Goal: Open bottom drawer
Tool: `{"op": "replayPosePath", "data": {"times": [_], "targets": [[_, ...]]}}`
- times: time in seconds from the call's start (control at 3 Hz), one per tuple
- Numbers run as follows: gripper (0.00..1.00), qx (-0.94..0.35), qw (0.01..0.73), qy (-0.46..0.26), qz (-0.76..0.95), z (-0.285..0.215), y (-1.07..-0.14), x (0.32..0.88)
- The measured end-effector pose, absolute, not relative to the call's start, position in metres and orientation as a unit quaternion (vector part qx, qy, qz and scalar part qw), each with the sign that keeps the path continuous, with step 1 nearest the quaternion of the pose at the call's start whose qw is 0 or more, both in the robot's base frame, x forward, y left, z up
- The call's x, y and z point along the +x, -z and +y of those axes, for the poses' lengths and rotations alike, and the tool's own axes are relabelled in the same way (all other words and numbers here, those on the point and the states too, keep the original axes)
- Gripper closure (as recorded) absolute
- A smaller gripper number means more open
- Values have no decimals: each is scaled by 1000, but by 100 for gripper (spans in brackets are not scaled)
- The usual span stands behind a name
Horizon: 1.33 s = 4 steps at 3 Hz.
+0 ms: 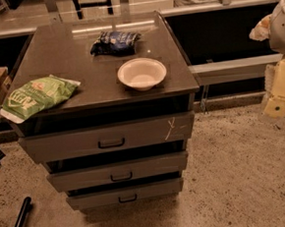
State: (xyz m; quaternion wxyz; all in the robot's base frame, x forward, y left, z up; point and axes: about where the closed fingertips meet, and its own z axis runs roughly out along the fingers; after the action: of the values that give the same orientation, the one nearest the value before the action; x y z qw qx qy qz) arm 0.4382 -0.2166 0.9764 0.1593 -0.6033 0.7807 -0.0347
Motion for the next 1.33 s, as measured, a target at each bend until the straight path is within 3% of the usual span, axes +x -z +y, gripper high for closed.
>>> {"op": "replayPosePath", "data": {"times": [0.67, 1.0, 1.33], "targets": [[0, -603, 165, 28, 780, -216, -976, 439], [0, -603, 167, -15, 780, -203, -938, 448], [0, -595, 181, -115, 775, -176, -845, 448]]}}
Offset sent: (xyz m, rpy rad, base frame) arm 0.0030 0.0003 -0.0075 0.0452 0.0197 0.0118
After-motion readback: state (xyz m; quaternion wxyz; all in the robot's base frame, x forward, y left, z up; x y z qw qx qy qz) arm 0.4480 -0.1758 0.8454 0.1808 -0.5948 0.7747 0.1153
